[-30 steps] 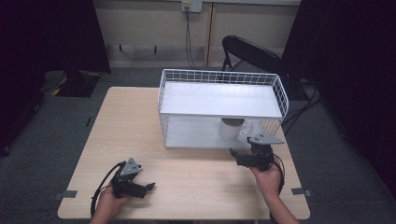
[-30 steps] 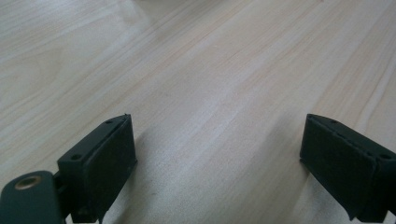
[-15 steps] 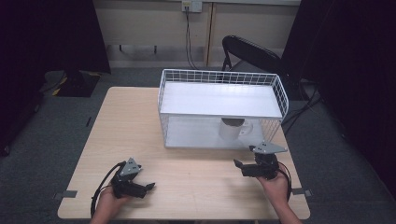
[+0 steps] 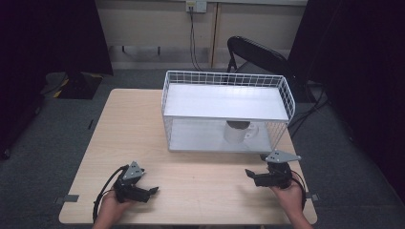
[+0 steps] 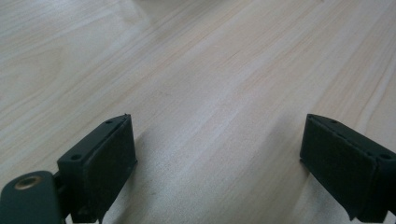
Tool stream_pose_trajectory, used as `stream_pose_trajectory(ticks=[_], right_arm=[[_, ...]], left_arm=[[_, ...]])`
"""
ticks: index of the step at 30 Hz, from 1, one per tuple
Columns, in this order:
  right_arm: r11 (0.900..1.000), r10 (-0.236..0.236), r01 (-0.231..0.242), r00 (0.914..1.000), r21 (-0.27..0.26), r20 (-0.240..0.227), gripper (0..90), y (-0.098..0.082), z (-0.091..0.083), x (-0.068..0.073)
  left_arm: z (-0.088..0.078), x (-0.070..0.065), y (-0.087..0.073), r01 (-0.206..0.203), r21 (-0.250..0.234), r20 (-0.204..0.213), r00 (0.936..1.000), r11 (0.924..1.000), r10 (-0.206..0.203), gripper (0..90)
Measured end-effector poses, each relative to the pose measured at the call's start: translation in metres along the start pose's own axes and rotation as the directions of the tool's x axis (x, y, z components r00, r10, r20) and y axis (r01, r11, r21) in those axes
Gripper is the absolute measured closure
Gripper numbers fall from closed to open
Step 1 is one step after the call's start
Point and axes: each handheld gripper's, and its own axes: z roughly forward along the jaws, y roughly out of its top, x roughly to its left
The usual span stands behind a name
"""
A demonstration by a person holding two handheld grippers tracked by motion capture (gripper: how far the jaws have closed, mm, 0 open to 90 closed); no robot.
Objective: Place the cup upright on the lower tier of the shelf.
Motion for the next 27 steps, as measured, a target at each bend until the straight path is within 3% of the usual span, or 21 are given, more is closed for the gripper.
stream_pose_trajectory(ticks=[10, 27], right_arm=[[1.0, 0.008, -0.008, 0.9998, 0.007, -0.016, 14.2, -0.011, -0.006, -0.007], [0.999, 0.036, -0.036, 0.9993, 0.019, 0.001, 14.2, -0.032, -0.019, -0.019]], left_arm=[[0.0, 0.0, 0.0, 0.0, 0.0, 0.0, 1.0, 1.0, 0.0, 9.7], [0.0, 0.0, 0.0, 0.0, 0.0, 0.0, 1.0, 1.0, 0.0, 9.7]])
